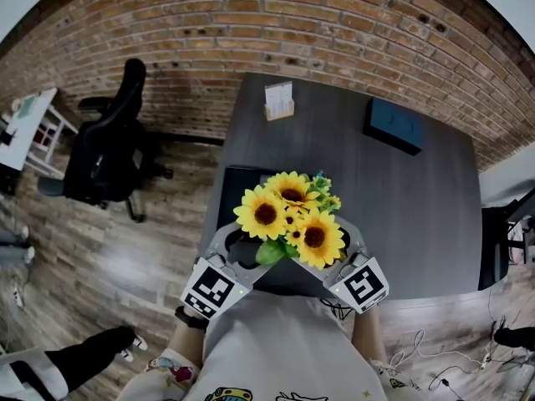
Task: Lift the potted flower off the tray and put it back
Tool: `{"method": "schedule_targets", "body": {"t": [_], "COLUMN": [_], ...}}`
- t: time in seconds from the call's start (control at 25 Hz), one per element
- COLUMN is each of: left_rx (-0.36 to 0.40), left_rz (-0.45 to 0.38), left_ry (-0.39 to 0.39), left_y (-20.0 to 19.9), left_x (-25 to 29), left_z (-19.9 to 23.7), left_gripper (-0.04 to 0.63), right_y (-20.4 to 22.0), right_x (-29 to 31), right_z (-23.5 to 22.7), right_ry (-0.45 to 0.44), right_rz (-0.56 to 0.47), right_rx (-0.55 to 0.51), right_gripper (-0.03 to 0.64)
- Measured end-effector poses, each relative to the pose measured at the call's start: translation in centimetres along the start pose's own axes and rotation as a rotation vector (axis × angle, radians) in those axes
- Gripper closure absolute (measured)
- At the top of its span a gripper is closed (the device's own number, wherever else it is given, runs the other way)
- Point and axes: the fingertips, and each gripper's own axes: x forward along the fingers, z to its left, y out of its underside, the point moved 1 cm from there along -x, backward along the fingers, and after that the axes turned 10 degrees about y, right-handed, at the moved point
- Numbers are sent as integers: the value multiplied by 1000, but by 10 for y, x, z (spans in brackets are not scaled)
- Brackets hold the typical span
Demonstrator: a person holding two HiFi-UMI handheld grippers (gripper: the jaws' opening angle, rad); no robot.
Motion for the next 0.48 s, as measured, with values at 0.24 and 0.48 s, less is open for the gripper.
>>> {"method": "schedule_targets", "body": {"t": [0.24, 0.48], "left_rx": [-8, -18], "left_rz": [2, 10], "left_ry": [-4, 1], "left_y": [0, 1], "left_x": [0, 1], "left_z": [3, 6], "left_gripper": [273, 273], "right_y": [-1, 0], "right_x": [3, 6], "right_z": [-1, -2], "right_ry": [-8, -7], "right_rz": [-6, 3], "right_rx": [8, 18], "right_gripper": [236, 236]}}
